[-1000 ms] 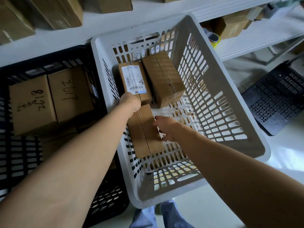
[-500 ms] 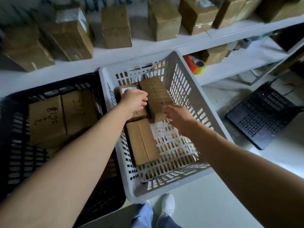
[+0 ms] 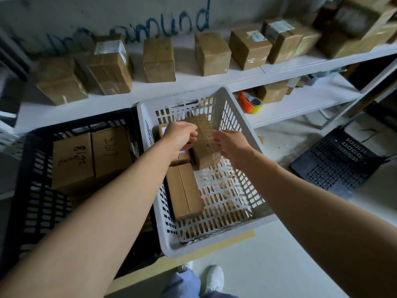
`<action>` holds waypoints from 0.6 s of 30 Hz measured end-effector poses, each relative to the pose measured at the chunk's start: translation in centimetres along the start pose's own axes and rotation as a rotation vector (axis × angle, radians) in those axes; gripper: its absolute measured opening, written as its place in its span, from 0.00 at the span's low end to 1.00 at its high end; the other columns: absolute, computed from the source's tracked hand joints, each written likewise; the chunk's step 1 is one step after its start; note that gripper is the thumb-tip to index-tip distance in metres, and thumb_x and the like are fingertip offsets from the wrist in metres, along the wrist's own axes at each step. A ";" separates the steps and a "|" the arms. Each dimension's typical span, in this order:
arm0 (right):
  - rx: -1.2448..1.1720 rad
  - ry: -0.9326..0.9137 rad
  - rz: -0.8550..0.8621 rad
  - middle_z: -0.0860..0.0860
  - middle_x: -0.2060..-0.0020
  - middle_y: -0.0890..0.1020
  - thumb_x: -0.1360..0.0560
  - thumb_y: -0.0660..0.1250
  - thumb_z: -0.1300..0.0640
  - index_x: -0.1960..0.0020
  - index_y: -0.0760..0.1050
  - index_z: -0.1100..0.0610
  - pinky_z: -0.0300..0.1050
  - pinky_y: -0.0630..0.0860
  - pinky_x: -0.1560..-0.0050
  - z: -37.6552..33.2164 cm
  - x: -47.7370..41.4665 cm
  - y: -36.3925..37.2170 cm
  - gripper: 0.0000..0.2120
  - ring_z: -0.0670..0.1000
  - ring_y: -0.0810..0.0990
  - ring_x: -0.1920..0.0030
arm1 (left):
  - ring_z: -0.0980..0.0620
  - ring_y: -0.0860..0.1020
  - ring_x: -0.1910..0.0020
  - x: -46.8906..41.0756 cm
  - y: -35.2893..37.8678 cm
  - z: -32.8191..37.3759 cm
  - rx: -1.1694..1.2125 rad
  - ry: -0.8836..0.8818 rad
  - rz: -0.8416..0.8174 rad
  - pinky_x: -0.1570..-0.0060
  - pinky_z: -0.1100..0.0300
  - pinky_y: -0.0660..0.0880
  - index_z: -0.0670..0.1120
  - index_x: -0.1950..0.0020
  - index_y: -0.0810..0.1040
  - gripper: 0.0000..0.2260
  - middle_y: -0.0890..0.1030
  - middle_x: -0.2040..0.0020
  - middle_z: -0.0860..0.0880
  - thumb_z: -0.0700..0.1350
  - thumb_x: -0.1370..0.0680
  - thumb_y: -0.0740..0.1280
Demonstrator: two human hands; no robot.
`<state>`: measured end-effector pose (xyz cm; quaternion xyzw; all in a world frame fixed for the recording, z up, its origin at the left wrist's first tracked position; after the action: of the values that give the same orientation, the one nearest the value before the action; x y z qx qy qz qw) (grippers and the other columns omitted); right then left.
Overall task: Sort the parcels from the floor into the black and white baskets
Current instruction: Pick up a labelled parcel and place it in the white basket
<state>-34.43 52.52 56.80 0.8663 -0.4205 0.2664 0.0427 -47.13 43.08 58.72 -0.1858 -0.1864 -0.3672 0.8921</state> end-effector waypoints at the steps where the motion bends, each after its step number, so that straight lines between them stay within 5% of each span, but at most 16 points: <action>1: 0.012 -0.001 0.007 0.53 0.66 0.73 0.27 0.65 0.60 0.66 0.76 0.53 0.39 0.64 0.71 0.1 -0.4 0.0 0.09 0.49 0.71 0.66 | 0.50 0.78 0.57 -0.5 -0.1 -0.5 0.025 -0.020 0.009 0.53 0.56 0.76 0.43 0.50 0.78 0.06 0.79 0.57 0.48 0.39 0.21 0.62; 4: 0.031 0.010 0.035 0.50 0.73 0.72 0.27 0.64 0.63 0.67 0.74 0.55 0.35 0.63 0.76 0.3 -1.8 0.2 0.11 0.44 0.67 0.74 | 0.51 0.78 0.60 -2.5 -0.5 -2.4 0.088 -0.099 0.057 0.59 0.59 0.73 0.47 0.58 0.75 0.07 0.78 0.59 0.48 0.39 0.22 0.62; 7: 0.088 0.008 0.080 0.47 0.78 0.70 0.27 0.64 0.63 0.67 0.74 0.54 0.29 0.59 0.82 0.7 -3.6 0.5 0.11 0.41 0.65 0.82 | 0.50 0.77 0.54 -5.1 -0.1 -4.8 0.124 -0.200 0.036 0.54 0.57 0.72 0.47 0.54 0.73 0.03 0.77 0.55 0.49 0.42 0.21 0.60; 12: 0.221 0.000 0.095 0.49 0.69 0.75 0.25 0.64 0.60 0.52 0.80 0.62 0.27 0.63 0.82 2.6 -7.8 1.9 0.08 0.44 0.70 0.72 | 0.48 0.77 0.48 -9.2 1.8 -8.9 0.196 -0.316 0.004 0.49 0.54 0.74 0.44 0.42 0.73 0.09 0.77 0.50 0.48 0.46 0.21 0.61; 16: 0.323 -0.003 0.072 0.46 0.69 0.73 0.25 0.63 0.59 0.59 0.75 0.55 0.29 0.66 0.74 4.6 -10.3 2.4 0.05 0.44 0.71 0.69 | 0.48 0.75 0.46 -11.0 3.2 -11.1 0.224 -0.385 0.019 0.50 0.55 0.73 0.47 0.42 0.72 0.09 0.75 0.45 0.47 0.48 0.20 0.61; 18: 0.377 0.016 0.038 0.48 0.64 0.77 0.24 0.63 0.58 0.54 0.75 0.56 0.32 0.70 0.67 5.4 -11.3 2.8 0.03 0.47 0.75 0.62 | 0.50 0.73 0.48 -11.7 3.6 -11.8 0.240 -0.405 0.024 0.52 0.55 0.71 0.49 0.44 0.70 0.07 0.73 0.45 0.48 0.50 0.20 0.61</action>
<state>-39.92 57.08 46.15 0.8487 -0.3789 0.3483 -0.1221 -49.92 46.78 42.36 -0.1507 -0.4018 -0.2869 0.8565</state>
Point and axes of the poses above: each hand's wrist, its own x-axis away from the middle knuckle, its own y-axis out of the palm, z = x × y, the point moved 7 cm from there along -x, towards the middle knuckle
